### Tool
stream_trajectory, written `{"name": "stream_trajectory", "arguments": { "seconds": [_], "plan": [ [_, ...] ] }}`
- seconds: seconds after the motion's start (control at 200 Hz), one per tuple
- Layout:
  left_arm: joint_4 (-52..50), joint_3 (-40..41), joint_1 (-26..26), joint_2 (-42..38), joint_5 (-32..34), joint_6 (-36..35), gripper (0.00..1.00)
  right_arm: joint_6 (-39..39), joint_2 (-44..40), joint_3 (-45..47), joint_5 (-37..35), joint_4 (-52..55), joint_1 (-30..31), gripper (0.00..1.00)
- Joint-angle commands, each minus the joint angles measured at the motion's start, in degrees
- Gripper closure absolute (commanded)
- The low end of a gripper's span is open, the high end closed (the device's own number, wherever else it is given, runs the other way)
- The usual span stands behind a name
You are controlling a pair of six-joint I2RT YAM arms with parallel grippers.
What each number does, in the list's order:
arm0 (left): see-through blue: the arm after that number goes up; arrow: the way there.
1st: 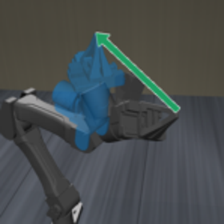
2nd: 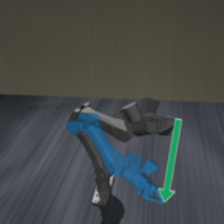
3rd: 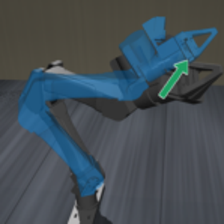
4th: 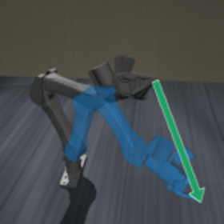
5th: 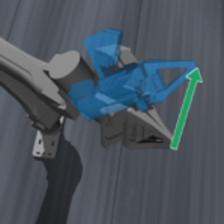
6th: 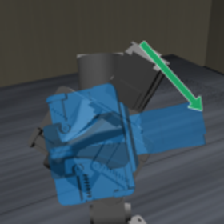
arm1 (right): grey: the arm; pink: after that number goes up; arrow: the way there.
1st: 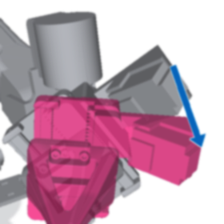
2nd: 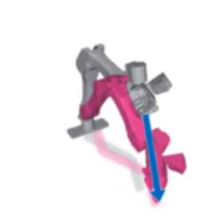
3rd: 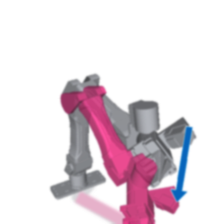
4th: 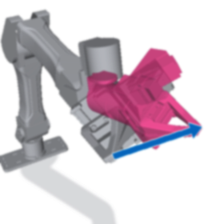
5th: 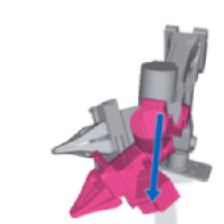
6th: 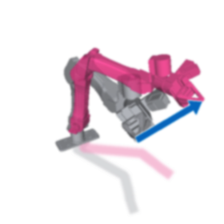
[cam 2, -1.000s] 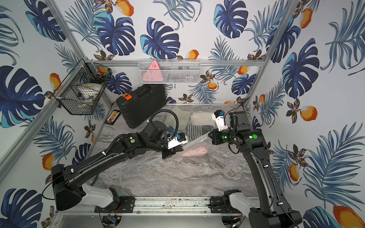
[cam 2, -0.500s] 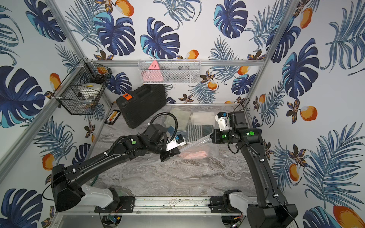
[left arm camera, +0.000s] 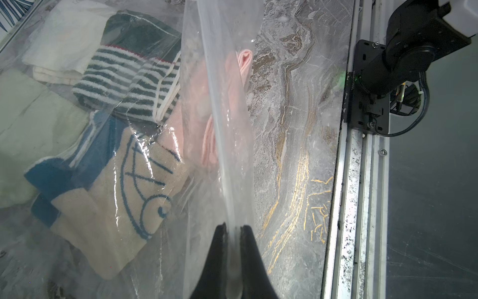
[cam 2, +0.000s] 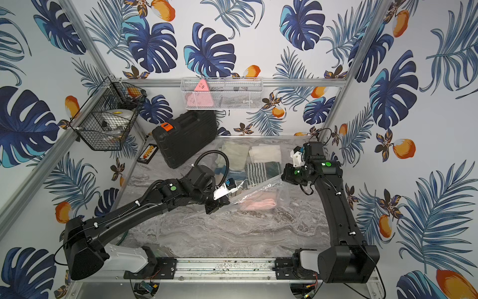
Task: Place the folded towel into the vacuum bag
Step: Close the vacuum bag at the center of the board.
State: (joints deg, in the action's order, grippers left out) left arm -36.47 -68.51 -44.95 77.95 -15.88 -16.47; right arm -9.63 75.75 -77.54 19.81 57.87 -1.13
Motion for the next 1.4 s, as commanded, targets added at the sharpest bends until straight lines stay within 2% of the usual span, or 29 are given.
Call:
{"name": "stream_trajectory", "arguments": {
  "seconds": [0.0,0.255,0.49,0.951,1.056,1.176,1.206,1.311,1.396],
  "plan": [
    [-22.8,-0.8,0.3,0.0,3.0,1.0,1.0,-2.7,1.5,-2.0,-16.6,-13.5,-3.0,1.0],
    [-25.9,-2.8,0.4,-0.8,5.0,1.2,1.0,-5.0,7.5,-7.7,-16.5,-15.2,-6.5,1.0],
    [-25.4,-0.8,0.4,-1.6,5.2,1.0,1.0,-6.4,12.2,-12.8,-15.3,-15.0,-9.4,1.0],
    [-25.5,0.1,0.3,-3.1,5.2,0.2,1.0,-6.0,12.5,-12.4,-16.1,-15.2,-11.2,1.0],
    [-25.2,-1.1,0.2,-2.6,3.4,0.1,1.0,-6.1,12.0,-12.3,-10.8,-14.7,-11.0,1.0],
    [-25.0,-5.3,0.1,-1.9,-3.2,0.4,1.0,-6.5,8.8,-14.0,-6.2,-12.9,-8.5,0.66],
    [-25.1,-6.7,0.2,-1.8,-4.7,0.8,0.96,-6.4,7.6,-15.1,-6.6,-12.6,-8.1,0.6],
    [-24.9,-12.1,0.2,-1.9,-6.0,2.3,0.77,-4.4,7.8,-22.1,-8.6,-8.3,-6.5,0.55],
    [-22.2,-15.3,1.0,-2.4,-5.4,3.9,0.68,-3.6,9.7,-24.2,-8.8,-6.2,-3.4,0.55]
  ]
}}
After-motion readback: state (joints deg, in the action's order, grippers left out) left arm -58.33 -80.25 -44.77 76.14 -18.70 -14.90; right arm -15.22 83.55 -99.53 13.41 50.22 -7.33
